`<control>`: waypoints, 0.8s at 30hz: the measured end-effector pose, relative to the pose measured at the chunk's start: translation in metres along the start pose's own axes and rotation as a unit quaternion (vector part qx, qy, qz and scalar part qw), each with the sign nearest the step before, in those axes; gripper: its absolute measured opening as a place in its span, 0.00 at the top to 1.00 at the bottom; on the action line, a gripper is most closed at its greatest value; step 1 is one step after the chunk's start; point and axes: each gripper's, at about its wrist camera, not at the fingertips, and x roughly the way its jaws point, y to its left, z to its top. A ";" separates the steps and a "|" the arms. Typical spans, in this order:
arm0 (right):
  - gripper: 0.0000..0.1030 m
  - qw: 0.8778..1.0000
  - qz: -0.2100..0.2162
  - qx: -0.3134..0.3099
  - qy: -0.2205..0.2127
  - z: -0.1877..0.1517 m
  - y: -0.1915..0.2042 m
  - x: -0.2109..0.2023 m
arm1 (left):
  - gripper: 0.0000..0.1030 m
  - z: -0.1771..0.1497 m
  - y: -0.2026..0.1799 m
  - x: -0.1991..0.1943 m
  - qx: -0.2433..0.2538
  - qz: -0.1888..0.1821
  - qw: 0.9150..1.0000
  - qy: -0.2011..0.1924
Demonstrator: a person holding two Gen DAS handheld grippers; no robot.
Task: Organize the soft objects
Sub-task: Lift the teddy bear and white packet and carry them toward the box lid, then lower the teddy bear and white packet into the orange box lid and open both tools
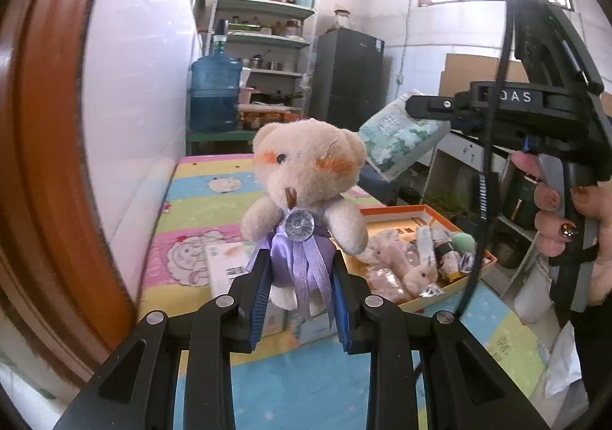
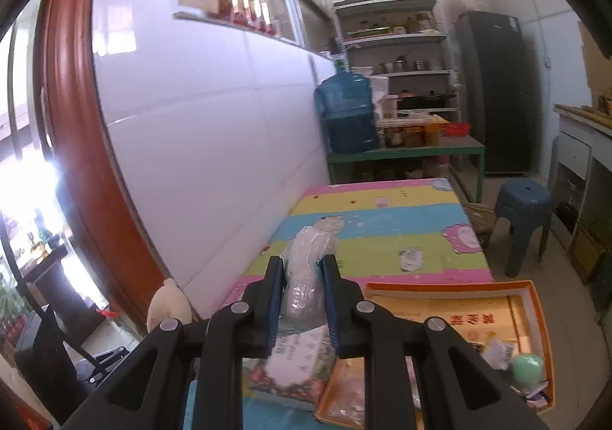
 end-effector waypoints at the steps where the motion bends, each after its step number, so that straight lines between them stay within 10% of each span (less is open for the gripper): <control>1: 0.80 1.000 -0.004 0.004 -0.003 -0.001 -0.007 -0.005 | 0.71 0.000 -0.003 0.001 0.001 -0.002 1.000 0.001; 24: 0.79 0.995 -0.078 0.058 -0.018 -0.029 -0.145 -0.056 | 0.71 0.039 -0.095 0.083 0.011 -0.032 0.999 0.029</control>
